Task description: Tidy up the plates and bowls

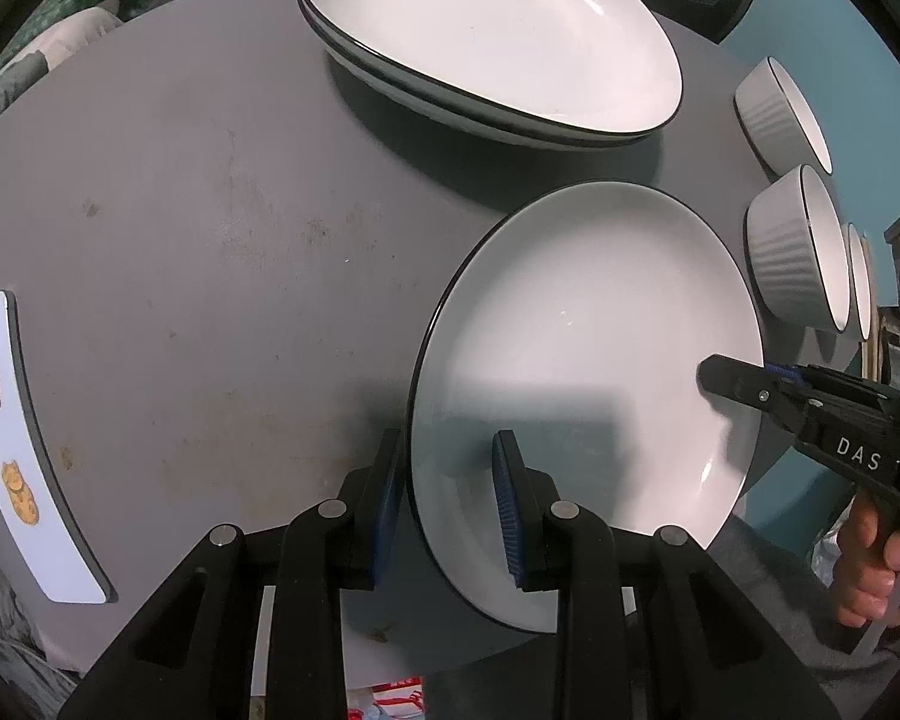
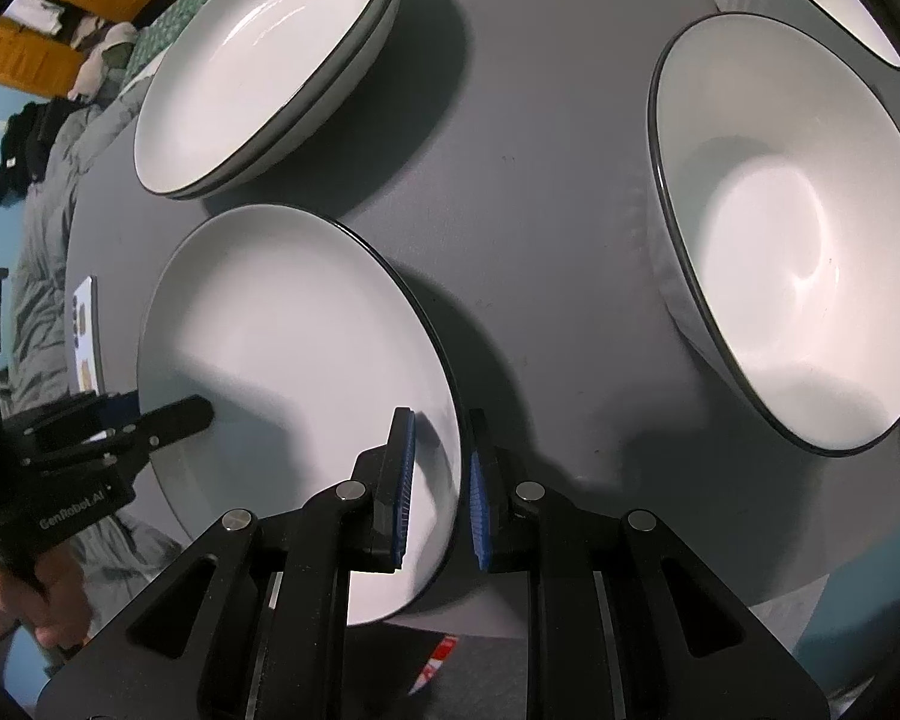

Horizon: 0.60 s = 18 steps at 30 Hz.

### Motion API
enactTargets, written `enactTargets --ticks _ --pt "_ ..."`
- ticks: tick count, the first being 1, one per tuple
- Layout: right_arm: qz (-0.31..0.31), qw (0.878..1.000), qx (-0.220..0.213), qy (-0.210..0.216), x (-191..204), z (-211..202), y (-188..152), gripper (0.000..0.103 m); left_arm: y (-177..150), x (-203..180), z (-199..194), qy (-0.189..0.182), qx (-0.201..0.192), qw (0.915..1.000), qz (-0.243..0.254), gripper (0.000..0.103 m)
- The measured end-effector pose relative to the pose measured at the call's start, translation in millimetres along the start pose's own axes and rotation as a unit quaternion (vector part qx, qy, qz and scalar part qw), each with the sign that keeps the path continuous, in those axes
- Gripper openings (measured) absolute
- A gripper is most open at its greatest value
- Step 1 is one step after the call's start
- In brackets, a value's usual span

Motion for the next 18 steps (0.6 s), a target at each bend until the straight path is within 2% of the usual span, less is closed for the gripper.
enactTargets --ticks 9,18 --pt "-0.008 1.000 -0.002 -0.003 9 2 0 0.019 -6 5 5 -0.005 -0.008 0.9999 0.008 0.025" --pt "-0.024 1.000 -0.001 -0.012 16 5 0 0.020 -10 7 1 -0.002 -0.009 0.9999 -0.015 0.025"
Point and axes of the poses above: each gripper's, at about its wrist camera, not at the fingertips, and z roughly the way its jaws point, x to its left, y to its top, the point moved 10 cm from there along z, roughly the way its jaws point, and after that the axes turned 3 degrees about -y, right-handed, at the moved point
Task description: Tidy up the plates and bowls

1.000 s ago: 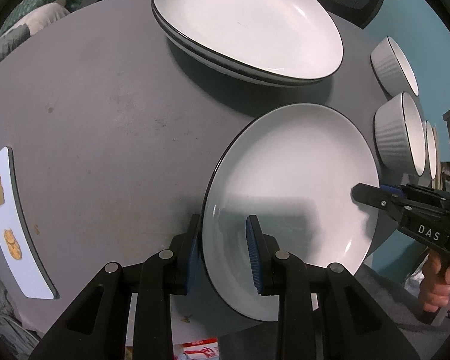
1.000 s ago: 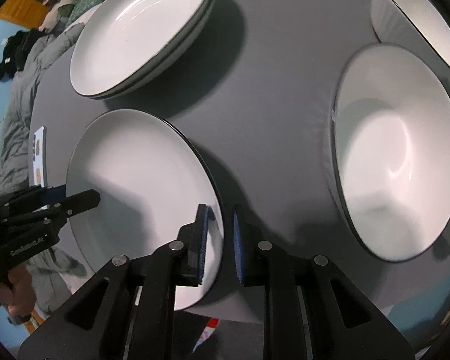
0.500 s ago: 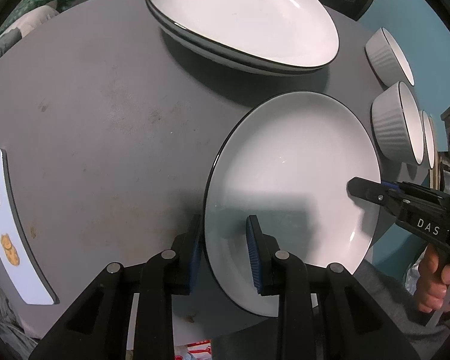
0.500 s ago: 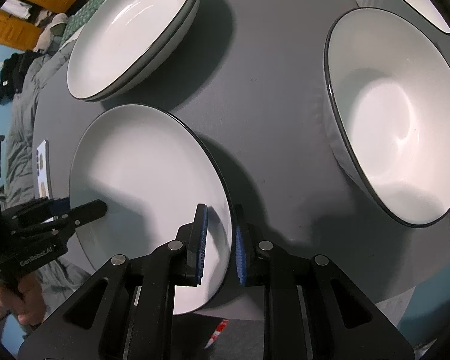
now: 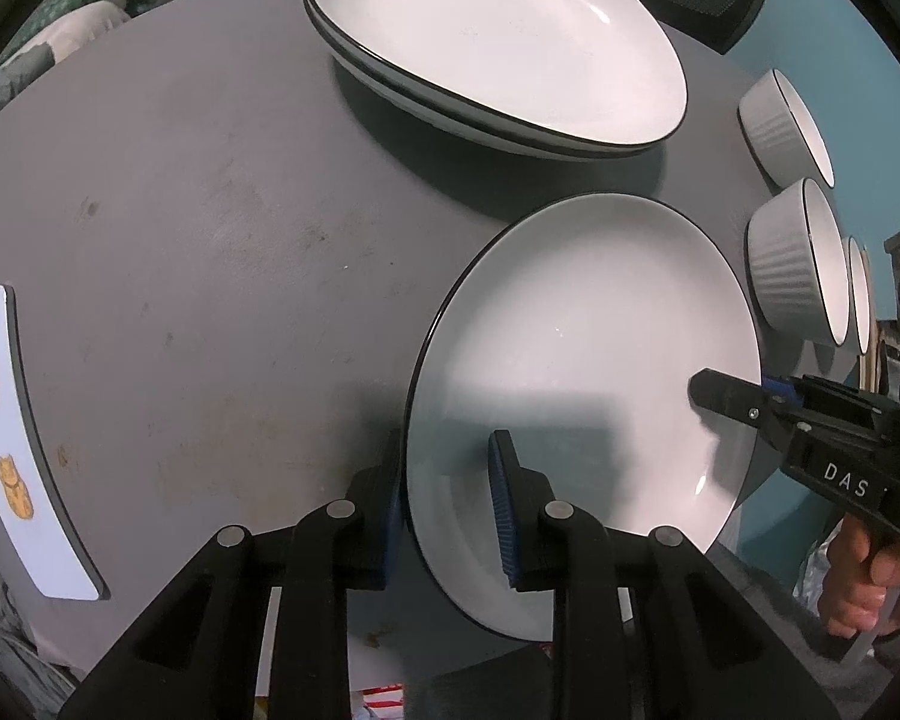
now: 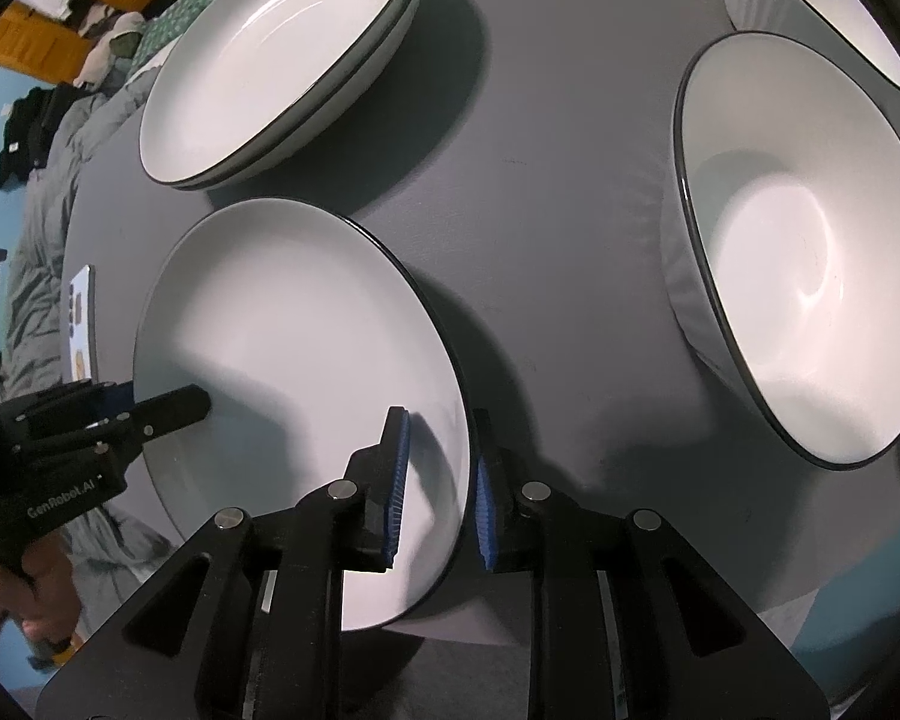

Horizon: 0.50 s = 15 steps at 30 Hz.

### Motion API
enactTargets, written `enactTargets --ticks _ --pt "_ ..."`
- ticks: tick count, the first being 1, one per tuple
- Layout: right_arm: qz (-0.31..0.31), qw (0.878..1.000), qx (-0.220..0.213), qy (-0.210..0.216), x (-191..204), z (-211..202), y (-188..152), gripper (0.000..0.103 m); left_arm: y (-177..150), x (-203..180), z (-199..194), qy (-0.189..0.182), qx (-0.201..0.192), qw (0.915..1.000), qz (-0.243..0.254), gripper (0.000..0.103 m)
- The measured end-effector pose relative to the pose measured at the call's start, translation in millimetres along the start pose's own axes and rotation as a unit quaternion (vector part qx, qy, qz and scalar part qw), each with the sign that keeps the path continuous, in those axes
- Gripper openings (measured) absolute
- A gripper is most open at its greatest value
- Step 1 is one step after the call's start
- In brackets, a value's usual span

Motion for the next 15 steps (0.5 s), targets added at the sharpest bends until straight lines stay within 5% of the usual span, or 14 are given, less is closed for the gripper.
enactTargets --ticks 15 --pt "0.019 1.000 0.007 0.021 -3 0 1 0.018 -7 1 -12 0.011 0.010 0.9998 -0.014 0.026"
Point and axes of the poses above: each gripper's, at about its wrist camera, not at the fingertips, and z roughly the way its jaws point, x to its left, y to its top, the point moved 10 cm from there along z, roughly the way its jaws point, and after that the axes turned 3 degrees about -y, right-handed, at the moved point
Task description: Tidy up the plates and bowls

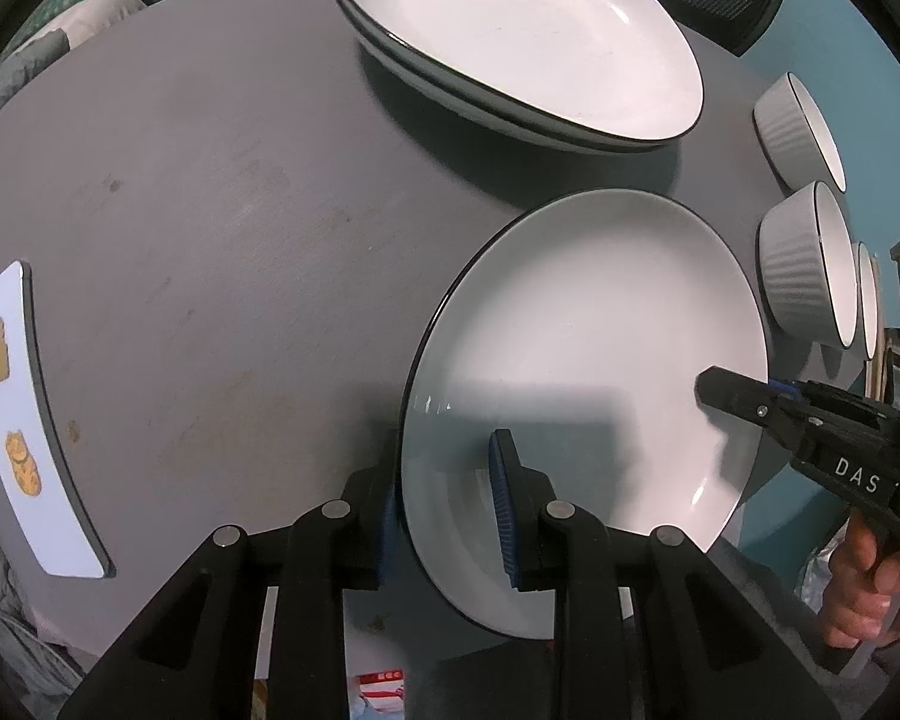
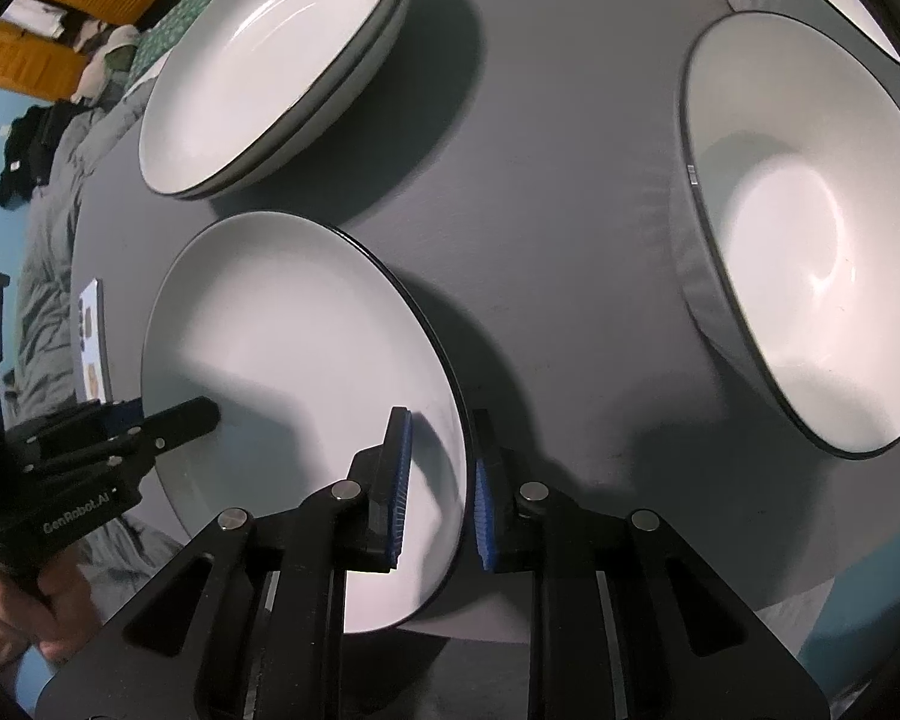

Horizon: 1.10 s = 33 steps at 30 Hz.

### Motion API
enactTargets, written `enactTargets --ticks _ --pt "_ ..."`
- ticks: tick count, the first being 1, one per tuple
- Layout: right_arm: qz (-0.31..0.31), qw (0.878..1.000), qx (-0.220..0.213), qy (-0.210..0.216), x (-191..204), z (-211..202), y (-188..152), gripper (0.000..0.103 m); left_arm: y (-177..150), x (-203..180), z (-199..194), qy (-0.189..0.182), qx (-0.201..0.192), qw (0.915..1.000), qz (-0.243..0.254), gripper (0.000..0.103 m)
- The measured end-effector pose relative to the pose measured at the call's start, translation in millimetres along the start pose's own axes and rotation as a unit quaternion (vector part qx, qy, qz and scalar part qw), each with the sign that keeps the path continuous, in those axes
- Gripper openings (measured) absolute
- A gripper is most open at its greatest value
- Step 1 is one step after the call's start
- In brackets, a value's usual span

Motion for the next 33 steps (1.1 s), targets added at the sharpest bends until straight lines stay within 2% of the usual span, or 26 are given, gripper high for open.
enactTargets --ticks 5,13,20,24,29,33 --pt "-0.004 1.000 0.001 0.010 5 -7 1 0.017 -5 0 -10 0.002 0.002 1.0000 0.008 0.026" --pt "-0.016 1.000 -0.007 0.011 20 -31 15 0.016 15 4 -36 -0.012 -0.014 0.9998 -0.007 0.026" --pt "-0.012 1.000 -0.020 0.021 30 -41 48 0.016 56 7 -59 -0.007 -0.041 0.9991 -0.001 0.027" --pt "-0.011 0.999 -0.025 0.026 35 -41 72 0.016 91 5 -70 0.001 -0.056 0.9984 0.003 0.027" --pt "-0.018 0.999 -0.032 0.027 43 -43 103 0.016 121 20 -79 0.011 -0.062 0.9980 -0.008 0.027" --pt "-0.027 0.999 -0.033 0.024 50 -38 127 0.016 133 30 -79 0.020 -0.064 0.9977 -0.009 0.027"
Point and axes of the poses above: each gripper's, at about its wrist camera, not at the fingertips, and z roughly the way its jaws point, x to its left, y to its top, the point moved 10 cm from there along z, roughly the way its jaws point, and after that the axes turned 3 degrees about -y, right-handed, at the moved point
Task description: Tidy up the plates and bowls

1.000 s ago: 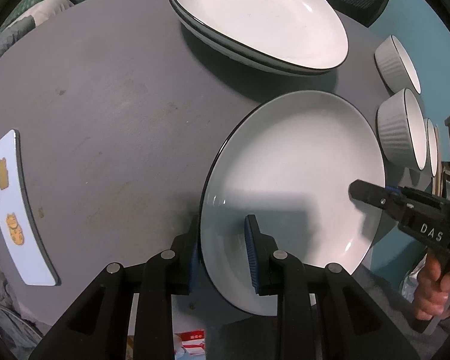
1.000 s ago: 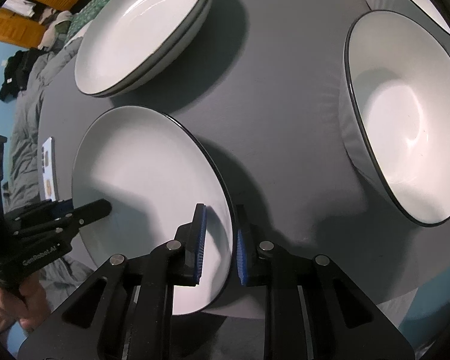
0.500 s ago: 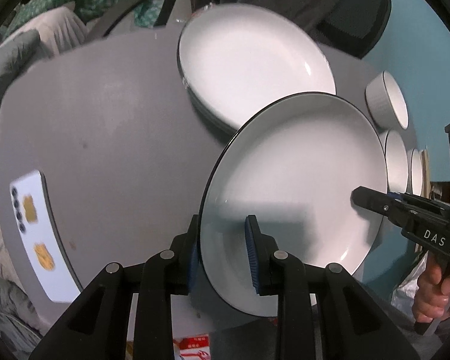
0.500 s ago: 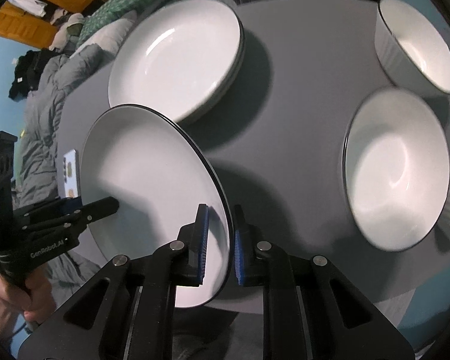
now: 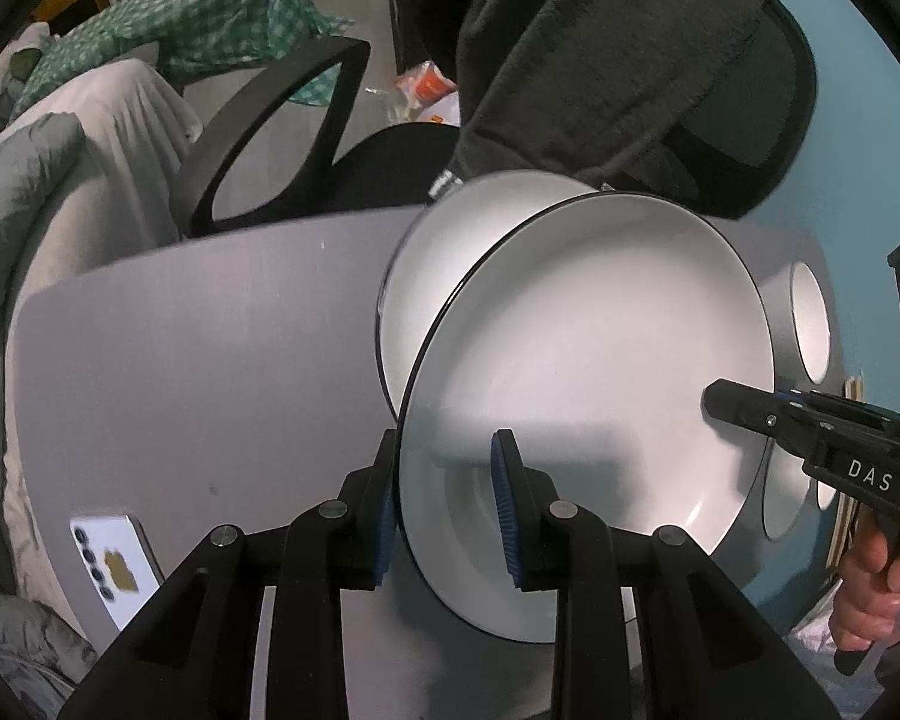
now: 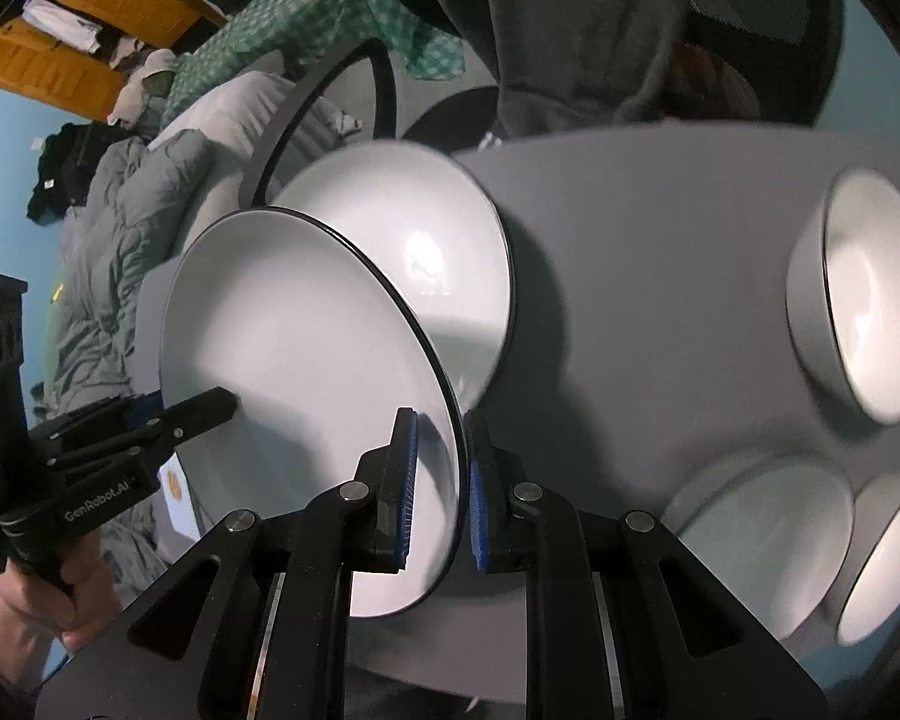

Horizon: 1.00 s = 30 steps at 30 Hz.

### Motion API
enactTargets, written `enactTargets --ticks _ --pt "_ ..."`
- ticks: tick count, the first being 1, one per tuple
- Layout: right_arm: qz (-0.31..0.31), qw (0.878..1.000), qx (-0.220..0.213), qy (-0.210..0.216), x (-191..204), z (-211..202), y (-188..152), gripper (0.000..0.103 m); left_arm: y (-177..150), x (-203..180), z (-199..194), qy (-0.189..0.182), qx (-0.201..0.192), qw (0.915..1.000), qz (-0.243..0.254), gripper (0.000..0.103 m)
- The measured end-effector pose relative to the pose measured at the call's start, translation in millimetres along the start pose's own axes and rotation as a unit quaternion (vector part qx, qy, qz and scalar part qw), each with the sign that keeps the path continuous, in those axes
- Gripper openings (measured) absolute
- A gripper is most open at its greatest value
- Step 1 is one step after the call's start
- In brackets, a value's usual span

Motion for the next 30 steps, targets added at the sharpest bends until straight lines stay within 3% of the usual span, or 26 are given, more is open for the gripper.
enactTargets --ticks 8,25,30 --pt "0.002 1.000 0.014 -0.001 0 19 27 0.016 27 5 23 0.012 0.010 0.9997 -0.018 0.029" --pt "0.010 0.998 0.055 -0.010 -14 35 43 0.018 33 9 42 0.038 0.036 0.9985 -0.017 0.031" --pt "0.003 0.998 0.062 -0.015 -8 32 43 0.031 31 8 44 0.049 0.033 0.9983 -0.003 0.031"
Point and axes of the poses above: each gripper's, at about its wrist camera, not at the fingertips, and z roughly the way its jaws point, x to its left, y to its top, the point moved 10 cm from there along z, roughly the way its jaws point, and after that the axes turned 3 degrees about -y, right-handed, at the moved point
